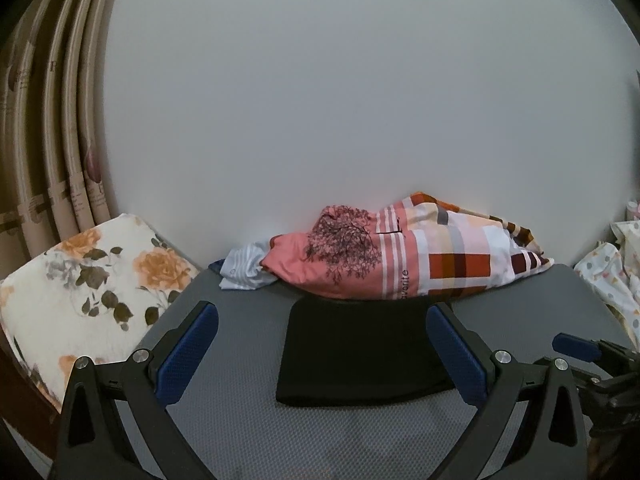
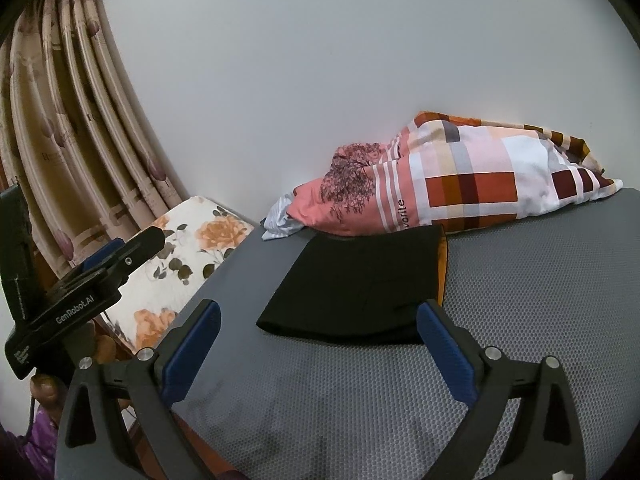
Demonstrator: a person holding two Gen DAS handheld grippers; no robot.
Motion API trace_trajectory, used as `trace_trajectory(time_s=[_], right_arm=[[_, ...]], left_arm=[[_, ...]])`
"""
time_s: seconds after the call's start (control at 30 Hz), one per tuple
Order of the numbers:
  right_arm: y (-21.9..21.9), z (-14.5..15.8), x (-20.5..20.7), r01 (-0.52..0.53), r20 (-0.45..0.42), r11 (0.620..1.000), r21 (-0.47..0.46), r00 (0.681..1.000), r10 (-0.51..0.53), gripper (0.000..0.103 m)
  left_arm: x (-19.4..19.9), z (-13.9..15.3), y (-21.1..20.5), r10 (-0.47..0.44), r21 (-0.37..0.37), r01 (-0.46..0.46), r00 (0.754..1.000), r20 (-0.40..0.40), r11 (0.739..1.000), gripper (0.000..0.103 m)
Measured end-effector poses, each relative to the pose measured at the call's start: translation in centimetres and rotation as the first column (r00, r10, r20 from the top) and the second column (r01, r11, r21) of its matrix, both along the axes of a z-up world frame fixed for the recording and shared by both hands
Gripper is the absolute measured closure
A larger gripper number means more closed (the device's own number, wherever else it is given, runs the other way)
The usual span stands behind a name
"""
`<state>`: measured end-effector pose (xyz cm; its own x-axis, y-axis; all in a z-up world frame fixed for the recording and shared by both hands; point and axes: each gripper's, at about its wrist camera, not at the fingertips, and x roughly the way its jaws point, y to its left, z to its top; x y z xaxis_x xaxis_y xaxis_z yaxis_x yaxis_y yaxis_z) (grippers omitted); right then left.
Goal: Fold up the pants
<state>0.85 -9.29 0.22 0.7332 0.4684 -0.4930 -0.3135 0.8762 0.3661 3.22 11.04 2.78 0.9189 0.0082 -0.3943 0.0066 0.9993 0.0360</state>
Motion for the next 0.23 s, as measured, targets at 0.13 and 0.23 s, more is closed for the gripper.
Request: trace_trajectory(time_s=[0.13,0.23], right_arm=[[0.11,-0.52,0.02,-0.004,-0.006,1.0,-0.003,1.0,0.004,0.005],[0.31,-0.67,0.22,-0.009,-0.011,1.0,-0.006,1.0,0.009,0.005]], left_arm=[[0.07,-0.29,-0.09,0.019,0.034,-0.021,0.999,0.041,0.999,0.0],[0.2,-0.52,0.09,0.015,0.038,-0.017,0.999,0.039,0.999,0.0]])
